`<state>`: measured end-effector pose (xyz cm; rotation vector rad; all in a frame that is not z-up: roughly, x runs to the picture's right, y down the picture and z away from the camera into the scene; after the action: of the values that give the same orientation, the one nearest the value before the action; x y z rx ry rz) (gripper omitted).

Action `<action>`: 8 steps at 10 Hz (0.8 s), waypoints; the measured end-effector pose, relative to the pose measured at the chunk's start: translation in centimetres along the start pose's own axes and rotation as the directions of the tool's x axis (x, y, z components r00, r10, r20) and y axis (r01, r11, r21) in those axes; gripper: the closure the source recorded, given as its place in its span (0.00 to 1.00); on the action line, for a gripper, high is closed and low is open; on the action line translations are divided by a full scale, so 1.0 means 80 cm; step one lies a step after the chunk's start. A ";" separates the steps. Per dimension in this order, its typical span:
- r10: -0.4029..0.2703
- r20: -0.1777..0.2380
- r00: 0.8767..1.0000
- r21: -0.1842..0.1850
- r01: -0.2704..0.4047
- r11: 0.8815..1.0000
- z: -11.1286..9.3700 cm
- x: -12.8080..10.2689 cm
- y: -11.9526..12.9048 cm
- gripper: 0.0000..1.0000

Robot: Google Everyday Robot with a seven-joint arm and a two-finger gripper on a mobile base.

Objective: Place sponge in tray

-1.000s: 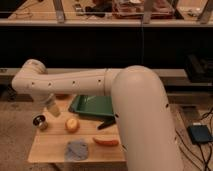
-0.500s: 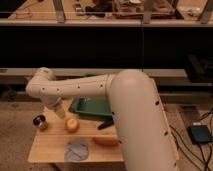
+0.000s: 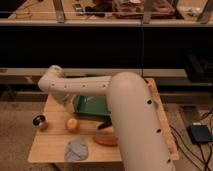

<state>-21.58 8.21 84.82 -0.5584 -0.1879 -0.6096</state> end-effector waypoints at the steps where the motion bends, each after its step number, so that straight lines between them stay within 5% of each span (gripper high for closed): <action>1: 0.000 0.003 1.000 0.002 0.000 1.000 0.000 0.000 -0.001 0.35; 5: -0.003 0.009 1.000 0.005 0.003 1.000 -0.002 -0.002 -0.001 0.35; 8: -0.015 0.056 0.998 -0.002 0.015 1.000 0.002 -0.023 0.000 0.35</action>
<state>-23.10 9.21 84.38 -0.5770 -0.2447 -0.6088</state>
